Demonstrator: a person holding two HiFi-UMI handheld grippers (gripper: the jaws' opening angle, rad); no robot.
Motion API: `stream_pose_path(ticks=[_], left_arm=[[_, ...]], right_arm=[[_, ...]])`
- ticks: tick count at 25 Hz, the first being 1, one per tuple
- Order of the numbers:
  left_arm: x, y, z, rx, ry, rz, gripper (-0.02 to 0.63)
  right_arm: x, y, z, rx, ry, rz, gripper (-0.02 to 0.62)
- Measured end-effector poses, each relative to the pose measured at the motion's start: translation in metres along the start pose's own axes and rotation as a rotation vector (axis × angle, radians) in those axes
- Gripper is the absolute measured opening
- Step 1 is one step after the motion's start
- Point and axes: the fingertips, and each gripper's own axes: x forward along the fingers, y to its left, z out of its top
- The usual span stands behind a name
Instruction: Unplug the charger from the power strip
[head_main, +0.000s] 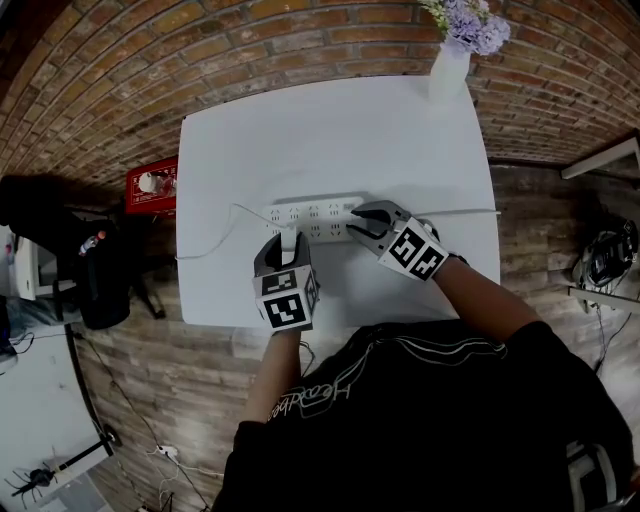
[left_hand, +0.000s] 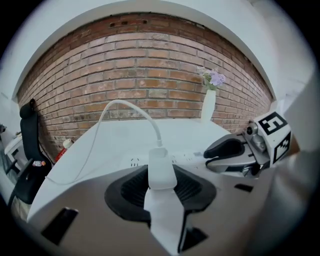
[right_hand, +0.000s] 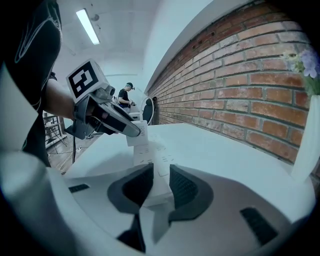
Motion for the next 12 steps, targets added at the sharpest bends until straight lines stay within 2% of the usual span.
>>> stream_pose_path(ticks=[3,8,10,12], left_arm=[[-0.0007,0.0001,-0.0009,-0.006,0.003,-0.006,0.138],[0.0000,0.0039,-0.0012,-0.095,0.007,-0.061,0.138],[-0.0001,0.0038,-0.0015,-0.084,0.007,-0.054,0.138],[-0.0008,0.0031,-0.0013,-0.024,0.010,-0.017,0.138]], right_arm=[[-0.0003,0.0000,-0.0001,-0.004,0.000,0.001,0.083],[0.0000,0.0008,-0.0001,-0.001,0.004,0.011,0.083],[0.0000,0.0008,-0.0002,-0.002,0.003,0.009,0.083],[0.0009,0.0010,0.0001,-0.002,0.002,0.008,0.083]])
